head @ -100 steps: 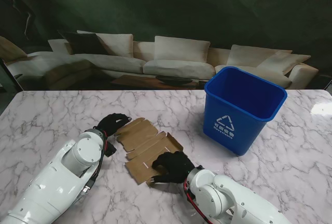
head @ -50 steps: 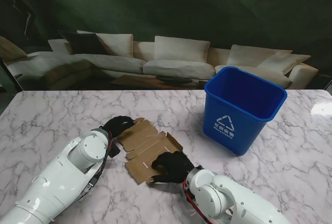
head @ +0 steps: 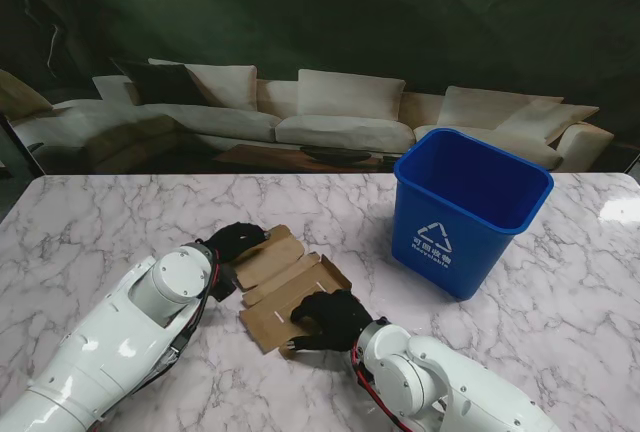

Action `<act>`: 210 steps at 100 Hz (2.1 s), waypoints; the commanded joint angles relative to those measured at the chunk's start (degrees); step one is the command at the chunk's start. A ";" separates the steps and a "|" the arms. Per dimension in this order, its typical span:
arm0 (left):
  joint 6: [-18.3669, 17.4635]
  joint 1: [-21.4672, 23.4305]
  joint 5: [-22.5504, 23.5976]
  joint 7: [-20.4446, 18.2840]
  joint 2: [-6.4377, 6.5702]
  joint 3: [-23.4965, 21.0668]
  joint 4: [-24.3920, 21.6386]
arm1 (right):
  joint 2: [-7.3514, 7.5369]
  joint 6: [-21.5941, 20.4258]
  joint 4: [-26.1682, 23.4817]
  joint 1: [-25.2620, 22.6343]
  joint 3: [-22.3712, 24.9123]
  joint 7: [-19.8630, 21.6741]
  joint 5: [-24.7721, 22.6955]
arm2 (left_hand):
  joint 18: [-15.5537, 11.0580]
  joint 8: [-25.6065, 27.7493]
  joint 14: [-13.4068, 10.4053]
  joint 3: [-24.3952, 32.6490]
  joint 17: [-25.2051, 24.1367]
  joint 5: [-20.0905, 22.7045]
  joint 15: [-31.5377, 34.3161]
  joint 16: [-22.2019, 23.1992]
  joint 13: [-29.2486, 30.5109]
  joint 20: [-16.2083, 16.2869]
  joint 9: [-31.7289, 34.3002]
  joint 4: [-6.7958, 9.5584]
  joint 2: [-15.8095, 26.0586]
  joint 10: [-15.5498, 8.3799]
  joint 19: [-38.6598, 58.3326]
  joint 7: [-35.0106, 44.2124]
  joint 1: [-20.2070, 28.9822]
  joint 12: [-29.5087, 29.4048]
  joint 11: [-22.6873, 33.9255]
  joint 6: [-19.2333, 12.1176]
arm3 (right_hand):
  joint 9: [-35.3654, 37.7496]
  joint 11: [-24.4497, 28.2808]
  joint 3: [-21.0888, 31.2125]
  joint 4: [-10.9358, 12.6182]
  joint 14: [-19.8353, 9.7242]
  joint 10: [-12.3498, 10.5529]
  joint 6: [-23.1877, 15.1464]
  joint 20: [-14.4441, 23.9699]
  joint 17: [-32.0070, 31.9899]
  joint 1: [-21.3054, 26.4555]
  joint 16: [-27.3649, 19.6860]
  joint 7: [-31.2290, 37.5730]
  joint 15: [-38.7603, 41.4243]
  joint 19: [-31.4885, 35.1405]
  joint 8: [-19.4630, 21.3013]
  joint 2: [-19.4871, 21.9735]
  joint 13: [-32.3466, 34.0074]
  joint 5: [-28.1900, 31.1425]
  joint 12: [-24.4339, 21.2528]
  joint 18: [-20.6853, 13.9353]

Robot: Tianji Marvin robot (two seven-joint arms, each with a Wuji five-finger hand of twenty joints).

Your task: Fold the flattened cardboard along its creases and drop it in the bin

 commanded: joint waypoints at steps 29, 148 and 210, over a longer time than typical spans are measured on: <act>-1.45 2.97 -1.62 -2.09 -0.06 -1.25 -4.31 | -0.36 1.33 4.65 1.39 -2.46 1.30 1.75 | 4.48 -0.68 0.79 -0.65 0.90 -1.90 4.99 3.28 3.33 0.47 -2.67 -0.56 3.30 0.15 12.51 -0.70 -1.23 -0.48 -0.55 -0.60 | 2.23 3.77 -1.06 1.10 0.01 2.57 1.43 0.46 1.51 1.16 0.47 1.78 -0.45 1.86 -0.09 2.08 0.90 2.06 1.21 1.54; -6.84 5.06 -7.43 -4.35 0.36 -2.75 -12.65 | -2.38 4.78 10.65 7.45 -6.93 0.96 6.59 | 5.37 -0.46 1.12 -0.66 3.47 -1.15 4.30 3.28 3.26 -1.03 -1.62 -0.52 2.57 0.50 13.11 -0.48 -1.01 0.05 -0.36 -0.59 | 2.36 3.74 -1.25 1.13 3.54 3.57 1.33 -0.11 1.52 1.28 0.38 2.00 -0.49 1.33 -0.12 2.29 0.52 1.91 1.19 2.62; -6.63 6.19 -11.48 -8.64 0.96 -2.35 -12.00 | -3.00 5.54 11.86 8.25 -7.70 0.19 7.32 | 5.98 -2.51 1.79 -0.62 5.35 -6.01 8.29 6.90 10.03 -1.86 16.26 -0.57 2.48 4.75 19.07 -2.48 -2.51 10.06 5.70 -2.72 | 2.80 3.64 -1.35 1.20 10.16 4.80 1.54 -0.93 2.17 1.35 0.31 2.10 -0.51 0.41 -0.08 2.31 0.28 2.09 1.11 6.43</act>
